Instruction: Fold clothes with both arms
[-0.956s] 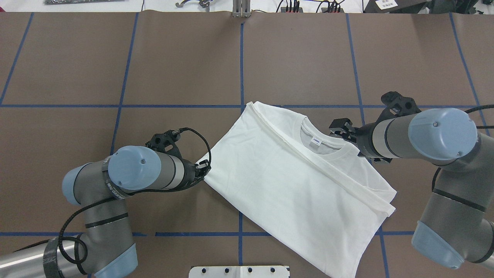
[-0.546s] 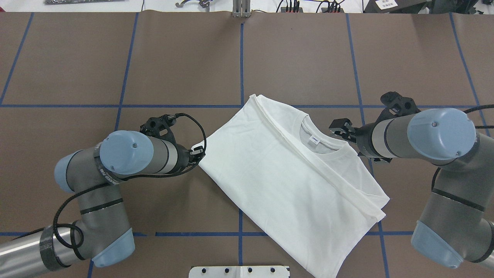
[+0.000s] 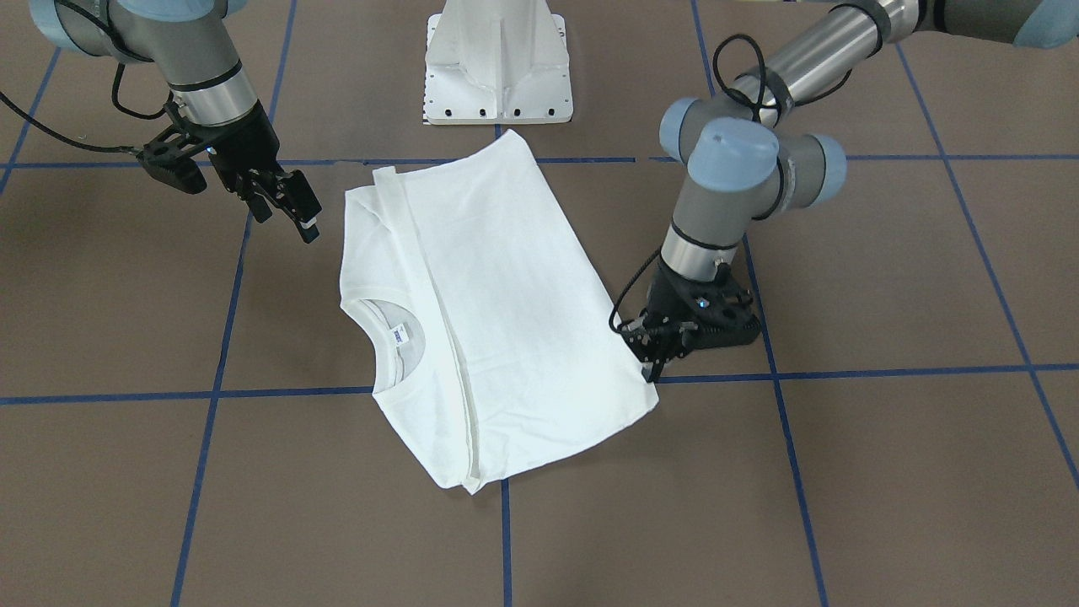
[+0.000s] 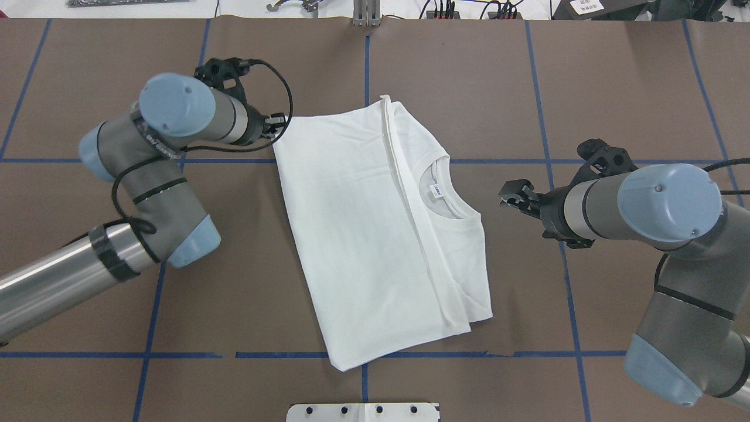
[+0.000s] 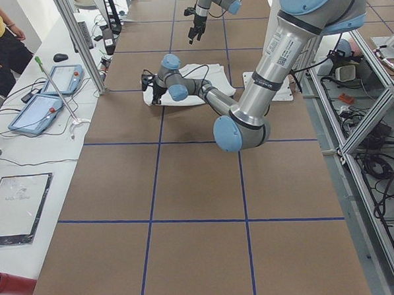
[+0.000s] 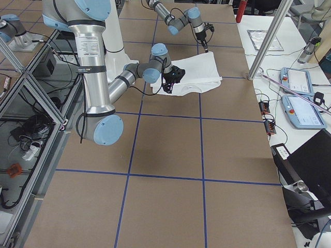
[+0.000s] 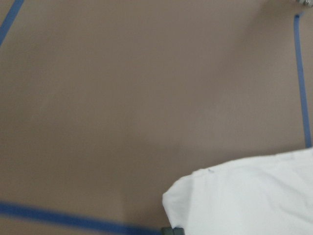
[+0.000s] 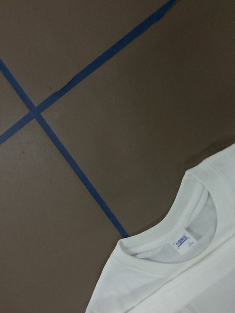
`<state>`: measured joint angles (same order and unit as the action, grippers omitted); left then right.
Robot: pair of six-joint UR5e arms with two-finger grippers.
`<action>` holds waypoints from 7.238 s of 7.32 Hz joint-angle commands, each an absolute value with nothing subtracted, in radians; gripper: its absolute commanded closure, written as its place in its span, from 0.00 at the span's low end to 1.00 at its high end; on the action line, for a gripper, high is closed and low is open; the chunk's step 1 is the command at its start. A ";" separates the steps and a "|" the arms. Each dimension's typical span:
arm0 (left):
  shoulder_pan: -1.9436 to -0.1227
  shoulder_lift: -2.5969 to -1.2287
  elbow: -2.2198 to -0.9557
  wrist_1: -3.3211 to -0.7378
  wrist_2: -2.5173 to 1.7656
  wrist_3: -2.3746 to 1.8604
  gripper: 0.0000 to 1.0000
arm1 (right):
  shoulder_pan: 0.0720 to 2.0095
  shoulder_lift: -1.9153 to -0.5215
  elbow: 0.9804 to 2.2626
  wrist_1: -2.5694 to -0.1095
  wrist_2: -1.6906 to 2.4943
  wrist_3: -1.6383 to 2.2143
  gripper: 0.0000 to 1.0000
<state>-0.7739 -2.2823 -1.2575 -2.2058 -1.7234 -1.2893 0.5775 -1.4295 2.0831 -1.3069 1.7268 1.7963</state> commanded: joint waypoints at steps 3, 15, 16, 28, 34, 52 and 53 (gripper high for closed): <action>-0.828 -2.448 -0.939 -2.382 -1.720 -1.220 0.40 | 0.551 -1.280 2.011 -1.310 1.695 1.807 0.00; -0.911 -2.102 -1.382 -2.373 -1.876 -1.078 0.16 | 0.301 -0.833 1.636 -1.713 1.700 1.046 0.00; -0.910 -2.095 -1.382 -2.373 -1.876 -1.078 0.16 | 0.301 -0.842 1.632 -1.715 1.701 1.042 0.00; -0.911 -2.082 -1.422 -2.370 -1.865 -1.136 0.14 | 0.287 -1.140 1.882 -1.343 1.583 2.043 0.00; -0.910 -2.025 -1.474 -2.372 -1.804 -1.158 0.14 | 0.170 -1.137 1.839 -1.350 1.336 2.448 0.11; -0.685 -1.919 -1.716 -2.370 -1.749 -1.571 0.15 | 0.190 -1.199 1.913 -1.356 1.347 2.433 1.00; -0.584 -1.860 -1.797 -2.370 -1.683 -1.671 0.15 | 0.190 -1.212 1.914 -1.356 1.348 2.434 1.00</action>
<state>-0.6933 -1.9143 -1.7105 -2.3700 -1.7481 -1.5458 0.1898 -1.1936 1.9071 -1.3565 1.3475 2.4333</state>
